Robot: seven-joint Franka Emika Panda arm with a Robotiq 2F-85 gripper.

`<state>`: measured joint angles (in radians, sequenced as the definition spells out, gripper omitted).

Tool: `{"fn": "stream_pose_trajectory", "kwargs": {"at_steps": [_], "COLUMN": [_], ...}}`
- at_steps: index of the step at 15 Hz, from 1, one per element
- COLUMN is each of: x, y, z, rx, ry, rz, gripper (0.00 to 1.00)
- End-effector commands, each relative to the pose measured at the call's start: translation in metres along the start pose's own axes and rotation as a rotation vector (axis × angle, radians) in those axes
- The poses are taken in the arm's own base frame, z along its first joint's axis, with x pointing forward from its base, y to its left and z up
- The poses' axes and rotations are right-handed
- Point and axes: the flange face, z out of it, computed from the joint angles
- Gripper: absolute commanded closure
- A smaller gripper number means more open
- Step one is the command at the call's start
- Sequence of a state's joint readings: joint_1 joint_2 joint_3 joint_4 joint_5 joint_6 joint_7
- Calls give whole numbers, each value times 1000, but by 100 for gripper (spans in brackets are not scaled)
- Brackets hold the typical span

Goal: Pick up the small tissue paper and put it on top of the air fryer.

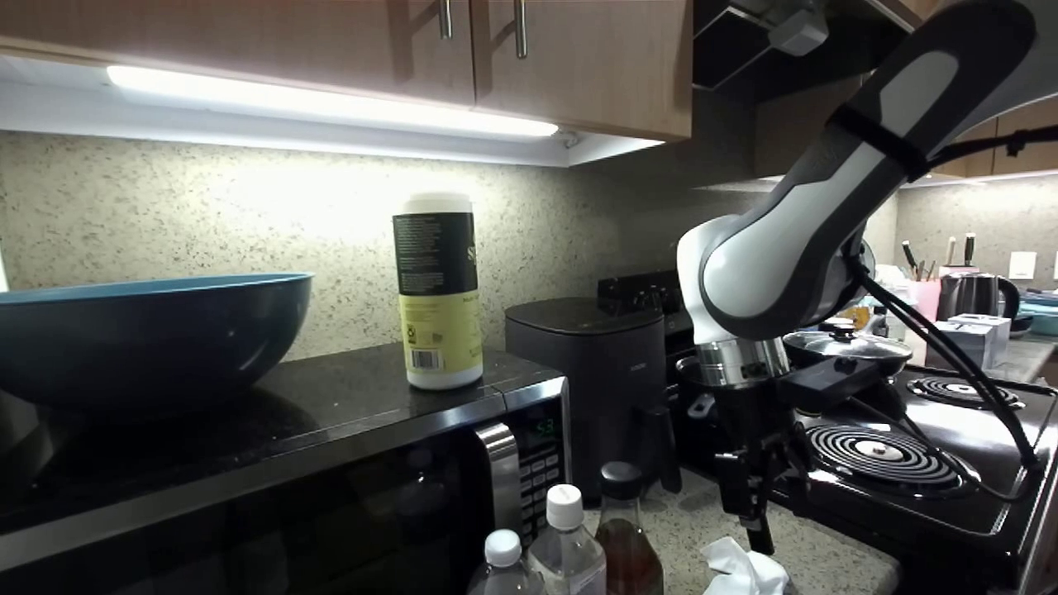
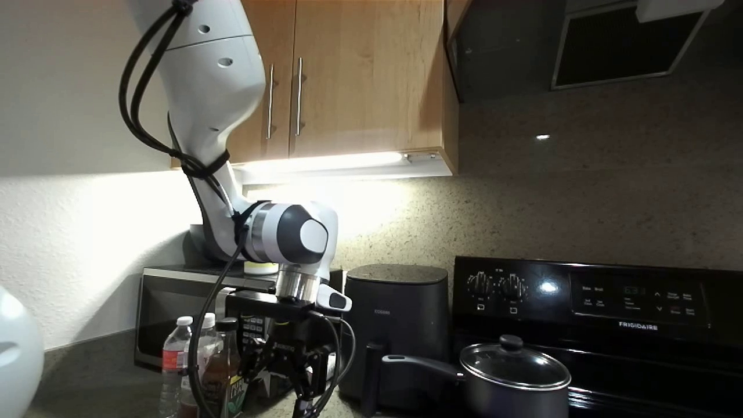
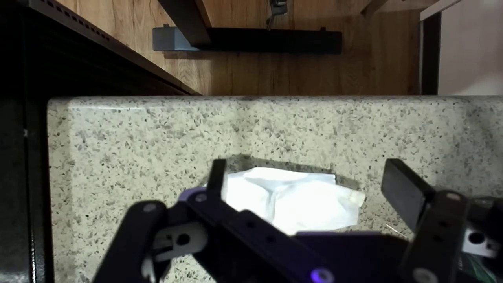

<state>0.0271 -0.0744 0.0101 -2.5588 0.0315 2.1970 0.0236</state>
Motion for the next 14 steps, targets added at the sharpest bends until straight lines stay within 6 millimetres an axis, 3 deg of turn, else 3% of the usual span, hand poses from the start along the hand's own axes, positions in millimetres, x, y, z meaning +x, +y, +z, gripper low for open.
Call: {"fn": "stream_pose_trajectory", "kwargs": {"at_steps": [1, 5, 7, 14], "x": [27, 51, 43, 65], "y": [-5, -6, -4, 1], "z": [24, 41, 37, 47], "rx": [-28, -66, -56, -46], "ry": [-42, -71, -80, -60], "rz": [-43, -74, -52, -17], "gripper": [0, 0, 0, 0]}}
